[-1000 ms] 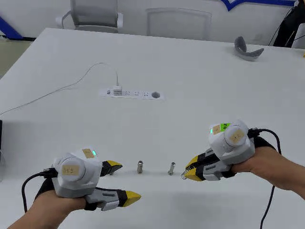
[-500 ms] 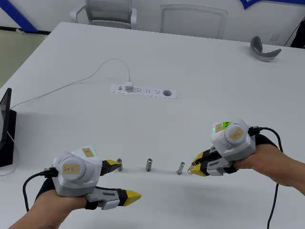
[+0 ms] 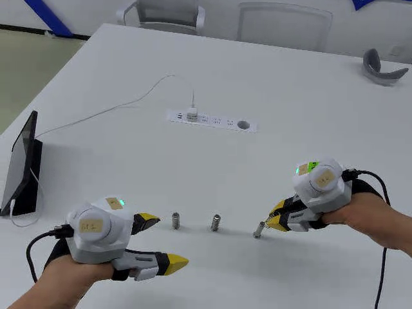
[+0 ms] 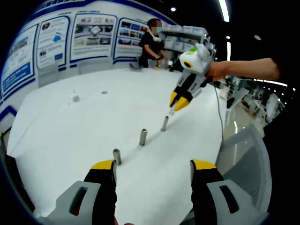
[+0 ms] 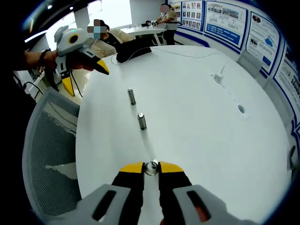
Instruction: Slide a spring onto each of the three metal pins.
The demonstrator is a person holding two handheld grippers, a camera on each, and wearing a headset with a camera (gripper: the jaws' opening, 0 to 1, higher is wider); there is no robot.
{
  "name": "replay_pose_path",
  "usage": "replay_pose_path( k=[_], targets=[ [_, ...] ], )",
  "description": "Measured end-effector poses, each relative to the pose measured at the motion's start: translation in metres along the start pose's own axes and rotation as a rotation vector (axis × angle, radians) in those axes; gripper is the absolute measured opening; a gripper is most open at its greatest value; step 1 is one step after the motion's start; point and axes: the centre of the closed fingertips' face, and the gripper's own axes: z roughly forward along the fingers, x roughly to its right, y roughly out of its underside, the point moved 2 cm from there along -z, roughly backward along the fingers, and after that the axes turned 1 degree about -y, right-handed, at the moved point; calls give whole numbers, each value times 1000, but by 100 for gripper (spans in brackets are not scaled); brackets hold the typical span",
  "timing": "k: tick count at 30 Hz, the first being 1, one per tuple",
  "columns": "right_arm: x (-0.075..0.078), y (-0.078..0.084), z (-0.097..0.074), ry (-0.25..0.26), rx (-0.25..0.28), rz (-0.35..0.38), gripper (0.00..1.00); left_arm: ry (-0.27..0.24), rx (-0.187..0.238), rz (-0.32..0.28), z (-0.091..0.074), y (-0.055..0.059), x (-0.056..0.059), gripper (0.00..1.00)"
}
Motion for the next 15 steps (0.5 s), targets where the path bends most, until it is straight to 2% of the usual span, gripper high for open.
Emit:
replay_pose_path(
  k=[15],
  targets=[
    [5,1,16,-10,-21,1,13,-60,13,-52,-22,9,-24,65]
  ],
)
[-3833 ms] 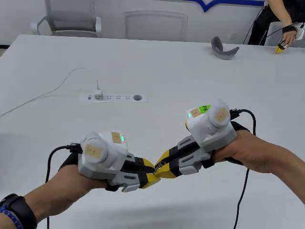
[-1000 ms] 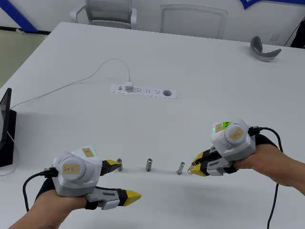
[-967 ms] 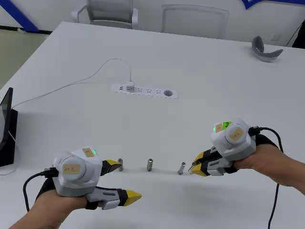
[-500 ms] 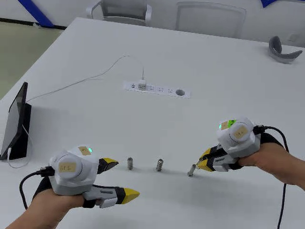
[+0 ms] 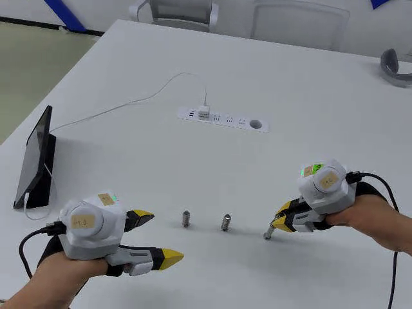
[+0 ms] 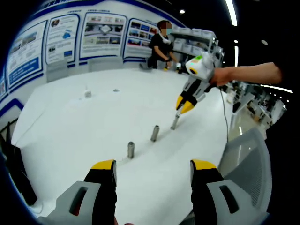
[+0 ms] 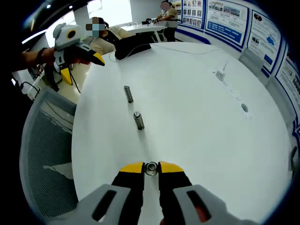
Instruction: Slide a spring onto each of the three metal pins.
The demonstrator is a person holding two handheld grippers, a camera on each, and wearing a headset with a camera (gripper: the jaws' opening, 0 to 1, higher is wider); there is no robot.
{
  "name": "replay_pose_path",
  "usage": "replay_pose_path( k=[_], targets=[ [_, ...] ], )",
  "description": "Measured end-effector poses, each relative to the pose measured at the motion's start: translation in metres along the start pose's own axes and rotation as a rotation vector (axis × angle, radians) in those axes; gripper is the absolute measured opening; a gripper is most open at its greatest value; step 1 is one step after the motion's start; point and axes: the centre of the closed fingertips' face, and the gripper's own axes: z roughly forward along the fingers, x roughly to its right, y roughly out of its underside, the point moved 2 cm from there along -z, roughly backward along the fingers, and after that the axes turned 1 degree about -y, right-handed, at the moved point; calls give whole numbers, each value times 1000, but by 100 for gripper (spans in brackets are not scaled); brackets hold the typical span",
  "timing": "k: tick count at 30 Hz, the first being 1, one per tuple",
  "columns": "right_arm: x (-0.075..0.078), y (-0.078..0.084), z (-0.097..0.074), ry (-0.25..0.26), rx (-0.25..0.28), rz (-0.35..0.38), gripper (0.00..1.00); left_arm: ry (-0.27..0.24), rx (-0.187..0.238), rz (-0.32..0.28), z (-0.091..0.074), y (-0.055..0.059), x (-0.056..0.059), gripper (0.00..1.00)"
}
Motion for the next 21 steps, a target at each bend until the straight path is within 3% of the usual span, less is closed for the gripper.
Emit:
replay_pose_path(
  k=[14,21],
  targets=[
    [-1,10,15,-10,-50,-33,13,-22,1,-15,-7,4,-4,64],
    [0,13,23,-13,-51,-25,13,-25,0,-17,-9,5,-5,64]
  ],
)
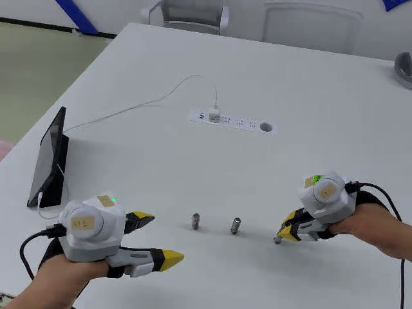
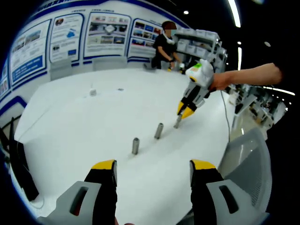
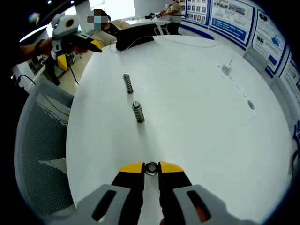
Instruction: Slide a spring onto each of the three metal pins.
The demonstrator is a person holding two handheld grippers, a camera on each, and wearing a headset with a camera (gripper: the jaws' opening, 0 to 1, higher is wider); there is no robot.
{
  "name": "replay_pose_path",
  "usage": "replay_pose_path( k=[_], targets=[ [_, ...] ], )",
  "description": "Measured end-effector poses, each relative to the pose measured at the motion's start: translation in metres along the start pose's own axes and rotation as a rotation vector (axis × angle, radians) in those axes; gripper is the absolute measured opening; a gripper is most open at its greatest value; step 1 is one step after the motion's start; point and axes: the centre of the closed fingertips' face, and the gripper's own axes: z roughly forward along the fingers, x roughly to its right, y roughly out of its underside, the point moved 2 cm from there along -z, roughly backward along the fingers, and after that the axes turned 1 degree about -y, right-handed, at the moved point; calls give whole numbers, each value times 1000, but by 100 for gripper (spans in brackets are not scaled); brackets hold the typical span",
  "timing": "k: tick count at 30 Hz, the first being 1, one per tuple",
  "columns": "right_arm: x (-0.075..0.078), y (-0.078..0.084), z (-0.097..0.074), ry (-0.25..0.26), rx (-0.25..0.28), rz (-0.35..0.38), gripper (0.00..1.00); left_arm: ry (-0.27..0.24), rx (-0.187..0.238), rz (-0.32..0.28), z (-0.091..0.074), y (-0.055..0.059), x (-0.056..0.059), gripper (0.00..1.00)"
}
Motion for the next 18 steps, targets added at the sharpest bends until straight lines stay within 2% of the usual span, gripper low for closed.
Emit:
replay_pose_path(
  k=[18],
  targets=[
    [-1,8,18,0,-16,6,13,-11,-10,-7,-4,4,-3,64]
  ],
)
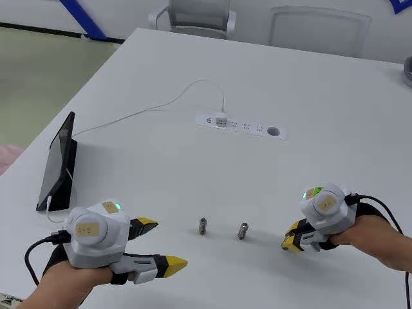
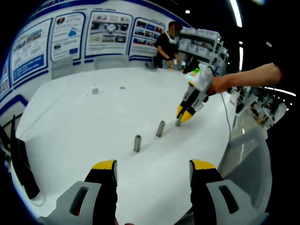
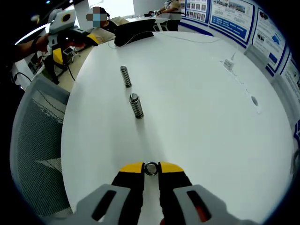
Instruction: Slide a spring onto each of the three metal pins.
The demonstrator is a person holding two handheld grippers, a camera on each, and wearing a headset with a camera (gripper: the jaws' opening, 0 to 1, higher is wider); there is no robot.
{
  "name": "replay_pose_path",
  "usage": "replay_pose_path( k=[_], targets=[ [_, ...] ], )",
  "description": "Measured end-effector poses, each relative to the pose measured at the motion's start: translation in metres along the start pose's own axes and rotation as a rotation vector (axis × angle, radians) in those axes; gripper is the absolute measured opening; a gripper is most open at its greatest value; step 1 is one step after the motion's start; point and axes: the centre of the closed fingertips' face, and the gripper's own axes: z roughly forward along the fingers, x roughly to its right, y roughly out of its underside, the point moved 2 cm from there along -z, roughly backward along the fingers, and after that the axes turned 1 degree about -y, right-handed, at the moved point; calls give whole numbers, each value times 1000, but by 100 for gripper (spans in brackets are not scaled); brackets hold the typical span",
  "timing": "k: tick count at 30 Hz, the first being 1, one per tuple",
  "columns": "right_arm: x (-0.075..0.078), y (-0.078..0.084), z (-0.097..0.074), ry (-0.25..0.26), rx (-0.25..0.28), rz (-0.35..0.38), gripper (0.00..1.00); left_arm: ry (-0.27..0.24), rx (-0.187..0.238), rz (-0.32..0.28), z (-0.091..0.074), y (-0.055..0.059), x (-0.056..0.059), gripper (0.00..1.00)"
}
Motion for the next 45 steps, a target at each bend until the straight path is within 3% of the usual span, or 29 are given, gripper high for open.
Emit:
replay_pose_path(
  k=[8,17,23,32,39,45],
  targets=[
    [1,1,0,-3,5,6,15,0,0,-4,1,1,0,64],
    [-3,4,-6,15,26,29,29,5,6,-2,1,-1,1,64],
    [-4,11,-11,62,89,105,41,12,10,-1,3,-1,1,64],
    [-8,14,-17,101,170,220,42,30,7,9,5,-2,3,64],
    [-14,9,-23,139,270,311,46,28,11,8,6,-3,1,64],
    [-26,5,-25,138,375,427,55,23,5,8,7,0,0,64]
  ],
)
